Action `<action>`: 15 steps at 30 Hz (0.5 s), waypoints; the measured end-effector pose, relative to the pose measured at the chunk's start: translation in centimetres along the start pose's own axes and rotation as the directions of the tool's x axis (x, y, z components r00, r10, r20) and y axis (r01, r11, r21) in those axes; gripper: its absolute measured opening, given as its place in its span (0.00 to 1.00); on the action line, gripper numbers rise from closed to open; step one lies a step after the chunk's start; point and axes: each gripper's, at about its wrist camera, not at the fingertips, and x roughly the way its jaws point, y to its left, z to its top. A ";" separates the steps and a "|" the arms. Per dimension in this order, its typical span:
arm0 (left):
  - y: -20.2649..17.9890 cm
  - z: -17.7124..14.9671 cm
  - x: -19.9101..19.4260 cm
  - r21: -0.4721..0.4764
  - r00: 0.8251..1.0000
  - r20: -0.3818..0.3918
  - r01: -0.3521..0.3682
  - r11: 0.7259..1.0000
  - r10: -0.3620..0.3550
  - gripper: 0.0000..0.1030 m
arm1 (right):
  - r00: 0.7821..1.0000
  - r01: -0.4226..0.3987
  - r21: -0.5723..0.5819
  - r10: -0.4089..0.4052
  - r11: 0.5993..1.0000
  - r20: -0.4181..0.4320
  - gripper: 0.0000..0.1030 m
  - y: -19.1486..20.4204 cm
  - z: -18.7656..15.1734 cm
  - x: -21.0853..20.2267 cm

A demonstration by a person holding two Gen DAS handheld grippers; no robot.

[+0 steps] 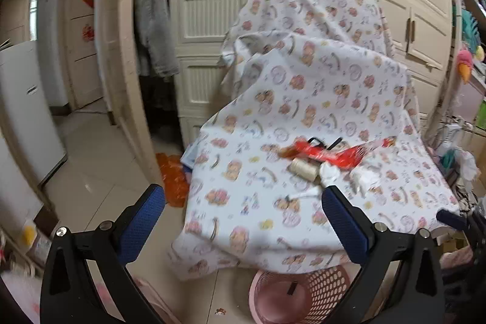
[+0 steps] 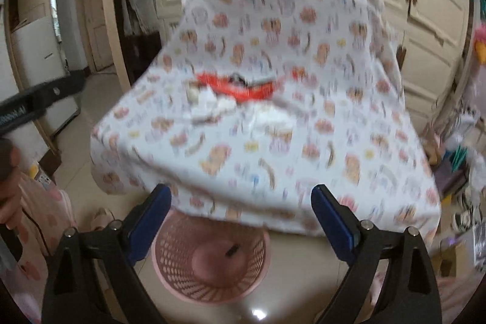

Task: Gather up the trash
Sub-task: 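Raise both open tools back toward the trash on the chair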

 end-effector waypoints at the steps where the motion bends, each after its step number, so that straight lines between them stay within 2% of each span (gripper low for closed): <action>1: 0.0 0.7 0.0 0.004 1.000 0.005 0.014 1.000 -0.014 0.99 | 1.000 -0.006 0.000 0.006 1.000 0.013 0.90 -0.2 0.7 -0.3; 5: 0.3 3.2 -0.1 0.003 0.998 0.061 0.025 1.000 -0.025 0.99 | 0.997 -0.044 0.018 0.042 0.999 0.070 0.90 -1.4 3.8 -1.6; 8: 0.8 4.8 0.6 -0.004 0.997 0.076 0.019 1.000 -0.018 0.99 | 0.993 -0.026 -0.011 0.027 1.000 0.116 0.92 -2.1 5.8 -2.3; 13: 1.8 5.1 2.6 0.021 1.000 0.031 0.002 1.000 -0.003 0.99 | 0.989 0.032 -0.033 -0.027 0.999 0.142 0.95 -3.2 7.7 -2.1; 15: 2.6 4.5 3.5 0.001 0.999 -0.006 0.034 0.999 -0.034 0.99 | 0.990 0.015 -0.011 -0.013 1.000 0.137 0.95 -3.9 8.0 -2.1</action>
